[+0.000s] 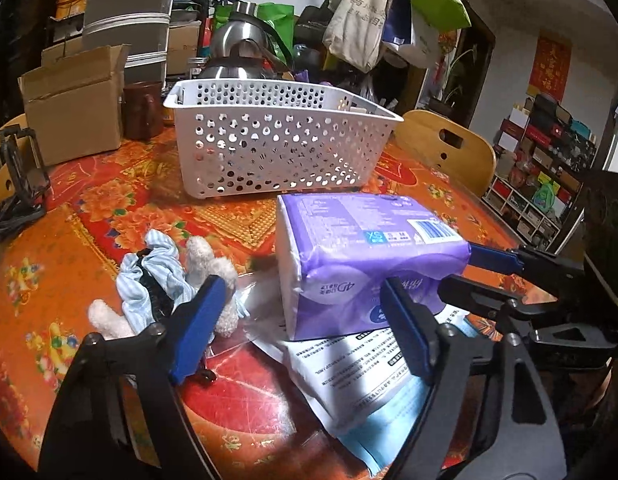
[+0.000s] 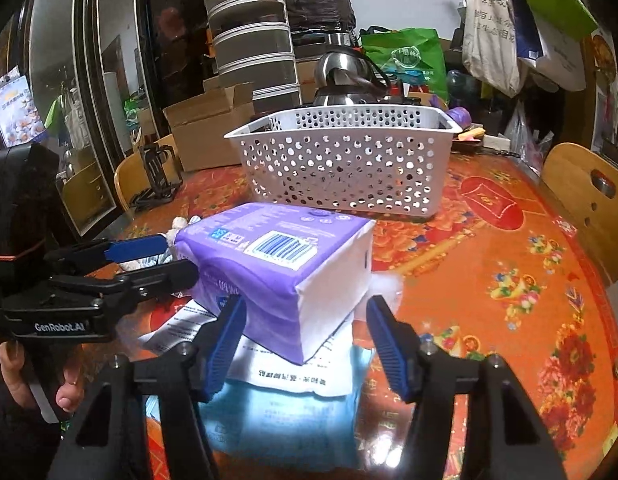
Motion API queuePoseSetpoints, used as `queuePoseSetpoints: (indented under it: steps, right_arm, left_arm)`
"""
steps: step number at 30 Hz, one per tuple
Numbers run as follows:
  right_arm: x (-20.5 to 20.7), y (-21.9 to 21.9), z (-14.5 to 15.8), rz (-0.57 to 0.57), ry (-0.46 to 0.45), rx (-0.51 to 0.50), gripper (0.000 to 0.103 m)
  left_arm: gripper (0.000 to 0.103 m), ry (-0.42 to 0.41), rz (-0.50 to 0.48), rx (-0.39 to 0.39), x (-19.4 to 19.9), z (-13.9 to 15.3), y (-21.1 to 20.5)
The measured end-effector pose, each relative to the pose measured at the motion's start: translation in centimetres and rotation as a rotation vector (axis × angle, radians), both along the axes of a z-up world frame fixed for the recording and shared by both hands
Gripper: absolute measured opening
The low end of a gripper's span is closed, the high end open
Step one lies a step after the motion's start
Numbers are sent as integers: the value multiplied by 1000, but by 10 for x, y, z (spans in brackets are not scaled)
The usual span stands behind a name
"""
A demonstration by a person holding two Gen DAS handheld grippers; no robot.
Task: Organize soft objects
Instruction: 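Grasp the purple tissue pack with the left tool, then carry the purple tissue pack into the white basket and release it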
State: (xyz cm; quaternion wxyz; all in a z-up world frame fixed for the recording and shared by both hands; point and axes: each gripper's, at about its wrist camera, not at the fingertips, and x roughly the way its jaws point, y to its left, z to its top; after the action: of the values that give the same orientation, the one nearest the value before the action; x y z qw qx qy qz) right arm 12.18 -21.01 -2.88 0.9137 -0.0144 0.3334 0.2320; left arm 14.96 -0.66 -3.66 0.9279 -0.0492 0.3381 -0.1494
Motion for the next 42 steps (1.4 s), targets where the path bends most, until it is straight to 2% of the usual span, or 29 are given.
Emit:
queuePoseSetpoints:
  steps: [2, 5, 8, 15, 29, 31, 32, 35, 40, 42]
  right_arm:
    - [0, 1, -1, 5, -2, -4, 56]
    - [2, 1, -2, 10, -2, -5, 55]
    - [3, 1, -3, 21, 1, -7, 52]
    - [6, 1, -3, 25, 1, -8, 51]
    - [23, 6, -10, 94, 28, -15, 51]
    - [23, 9, -11, 90, 15, -36, 46]
    - [22, 9, -10, 79, 2, -48, 39]
    - [22, 1, -8, 58, -11, -32, 34]
    - [17, -1, -7, 36, -23, -38, 31]
    - [14, -2, -5, 37, -28, -30, 31]
  left_arm:
    - [70, 6, -9, 2, 3, -2, -1]
    - [62, 12, -32, -10, 6, -5, -3]
    - [58, 9, -55, -13, 7, -5, -6]
    - [58, 32, -60, -17, 18, -9, -6]
    - [58, 62, -164, -20, 42, -16, -12]
    - [53, 58, -160, -8, 42, -17, -14]
    - [47, 51, -154, 3, 40, -17, -14]
    - [36, 28, -132, 13, 33, -13, -15]
    - [35, 10, -64, 49, 19, -8, -26]
    - [35, 4, -50, 39, 12, -6, -26]
